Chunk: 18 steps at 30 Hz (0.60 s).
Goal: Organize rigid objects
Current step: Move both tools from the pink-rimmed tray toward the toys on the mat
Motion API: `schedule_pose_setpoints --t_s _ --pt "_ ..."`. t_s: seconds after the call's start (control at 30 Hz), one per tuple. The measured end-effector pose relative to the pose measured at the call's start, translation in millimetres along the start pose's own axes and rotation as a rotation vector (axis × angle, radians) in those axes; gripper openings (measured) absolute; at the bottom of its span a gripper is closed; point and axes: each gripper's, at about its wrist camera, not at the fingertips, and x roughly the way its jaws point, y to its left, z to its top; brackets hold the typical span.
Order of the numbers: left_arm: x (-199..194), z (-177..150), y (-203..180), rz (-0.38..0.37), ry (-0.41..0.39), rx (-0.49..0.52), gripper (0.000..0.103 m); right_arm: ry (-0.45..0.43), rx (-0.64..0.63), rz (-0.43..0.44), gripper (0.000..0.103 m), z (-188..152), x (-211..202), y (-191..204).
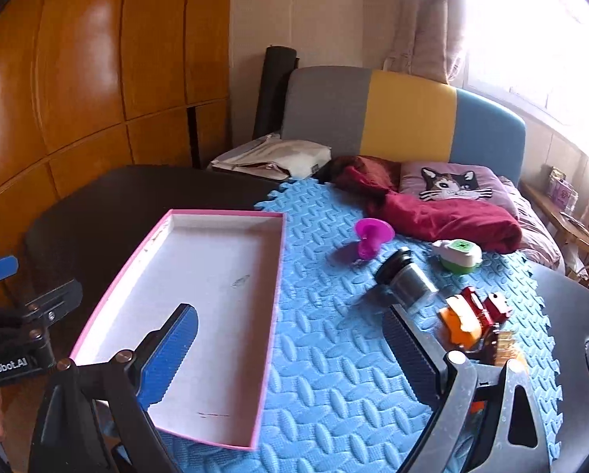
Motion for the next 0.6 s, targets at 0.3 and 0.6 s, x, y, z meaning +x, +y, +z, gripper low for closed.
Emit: schedule_pose_setpoints --t_s 0.3,0.6 --pt "-0.9 8.1 -31.1 -0.044 -0.030 0.119 0.103 0.004 0.053 -0.055 0.097 7.4 -0.6 -51.4" --pt "10.1 14.5 -60.0 -0.130 0.015 0.178 0.103 -0.013 0.128 -0.155 0.097 12.8 -3.2 -136.2"
